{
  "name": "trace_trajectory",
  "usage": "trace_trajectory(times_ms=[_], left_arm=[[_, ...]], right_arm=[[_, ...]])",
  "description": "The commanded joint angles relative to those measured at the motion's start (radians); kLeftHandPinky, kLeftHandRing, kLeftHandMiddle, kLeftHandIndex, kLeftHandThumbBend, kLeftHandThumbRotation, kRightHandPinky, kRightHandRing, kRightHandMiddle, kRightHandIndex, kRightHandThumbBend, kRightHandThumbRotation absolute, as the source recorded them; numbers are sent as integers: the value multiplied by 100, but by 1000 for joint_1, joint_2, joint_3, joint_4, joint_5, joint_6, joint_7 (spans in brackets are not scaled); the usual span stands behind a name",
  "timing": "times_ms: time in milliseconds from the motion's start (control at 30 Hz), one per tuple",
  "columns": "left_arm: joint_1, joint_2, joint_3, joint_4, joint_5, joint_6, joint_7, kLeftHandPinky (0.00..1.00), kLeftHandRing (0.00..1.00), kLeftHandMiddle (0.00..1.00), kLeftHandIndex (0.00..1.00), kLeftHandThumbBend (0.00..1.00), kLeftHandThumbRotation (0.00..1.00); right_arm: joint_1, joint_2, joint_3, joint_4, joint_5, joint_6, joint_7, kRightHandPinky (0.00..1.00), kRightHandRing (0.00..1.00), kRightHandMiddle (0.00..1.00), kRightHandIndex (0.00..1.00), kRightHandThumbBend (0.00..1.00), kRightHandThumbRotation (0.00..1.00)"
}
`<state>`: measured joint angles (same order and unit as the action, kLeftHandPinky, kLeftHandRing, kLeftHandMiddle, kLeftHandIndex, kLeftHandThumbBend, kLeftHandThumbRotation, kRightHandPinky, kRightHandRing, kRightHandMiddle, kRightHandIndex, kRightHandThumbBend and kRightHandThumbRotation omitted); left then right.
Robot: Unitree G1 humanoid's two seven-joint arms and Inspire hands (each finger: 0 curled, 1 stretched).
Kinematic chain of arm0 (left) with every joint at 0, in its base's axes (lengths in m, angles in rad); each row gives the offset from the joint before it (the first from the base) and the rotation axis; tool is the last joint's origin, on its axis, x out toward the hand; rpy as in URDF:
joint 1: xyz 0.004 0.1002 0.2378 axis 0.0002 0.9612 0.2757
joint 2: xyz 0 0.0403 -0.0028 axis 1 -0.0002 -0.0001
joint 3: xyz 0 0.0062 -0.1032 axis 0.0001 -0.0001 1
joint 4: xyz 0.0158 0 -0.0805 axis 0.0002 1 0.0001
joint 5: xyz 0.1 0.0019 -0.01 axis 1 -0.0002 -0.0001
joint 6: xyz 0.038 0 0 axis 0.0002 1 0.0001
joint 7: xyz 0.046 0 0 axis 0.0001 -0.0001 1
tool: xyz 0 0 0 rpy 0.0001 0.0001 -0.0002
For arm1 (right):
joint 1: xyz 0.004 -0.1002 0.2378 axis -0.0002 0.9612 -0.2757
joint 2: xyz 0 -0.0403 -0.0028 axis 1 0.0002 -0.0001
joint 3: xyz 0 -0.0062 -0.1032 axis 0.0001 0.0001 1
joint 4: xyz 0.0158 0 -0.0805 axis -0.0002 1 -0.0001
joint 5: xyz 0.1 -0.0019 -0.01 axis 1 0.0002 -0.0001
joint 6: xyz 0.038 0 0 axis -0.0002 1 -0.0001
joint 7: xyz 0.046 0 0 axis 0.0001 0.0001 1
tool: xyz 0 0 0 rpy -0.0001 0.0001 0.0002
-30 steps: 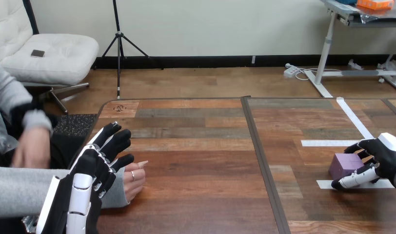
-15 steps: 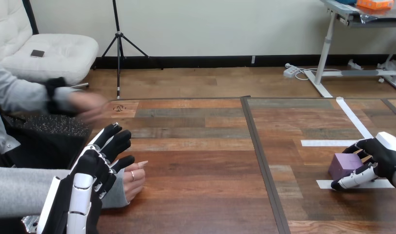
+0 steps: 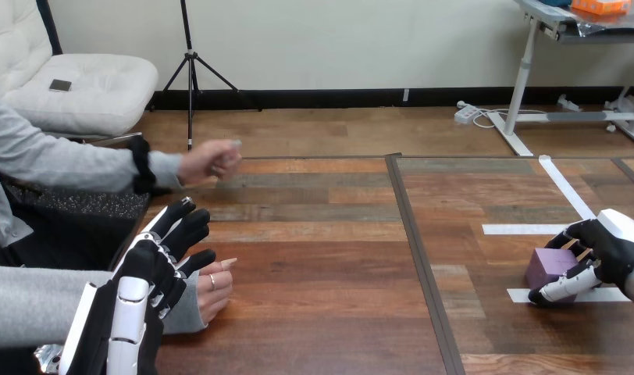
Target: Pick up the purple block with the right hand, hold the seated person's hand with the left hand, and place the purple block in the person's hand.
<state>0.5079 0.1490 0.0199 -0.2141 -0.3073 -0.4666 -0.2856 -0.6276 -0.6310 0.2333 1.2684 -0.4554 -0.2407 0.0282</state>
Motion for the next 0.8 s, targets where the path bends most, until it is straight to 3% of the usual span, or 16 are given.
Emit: trace_trajectory(times_ms=[0, 567, 767], left_arm=[[-51, -2, 18, -52, -21, -5, -9, 81, 88, 86, 87, 61, 100], [-62, -1, 31, -36, -45, -16, -34, 81, 88, 85, 86, 59, 100], [-63, -4, 34, -33, -45, -18, -39, 82, 88, 85, 86, 59, 100]], right_arm=[[-22, 60, 35, -4, -21, -38, 1, 48, 53, 57, 56, 82, 0], [-30, 60, 64, -3, -50, -27, -47, 34, 41, 48, 48, 77, 0], [-31, 57, 71, -5, -54, -36, -53, 36, 44, 50, 48, 76, 0]])
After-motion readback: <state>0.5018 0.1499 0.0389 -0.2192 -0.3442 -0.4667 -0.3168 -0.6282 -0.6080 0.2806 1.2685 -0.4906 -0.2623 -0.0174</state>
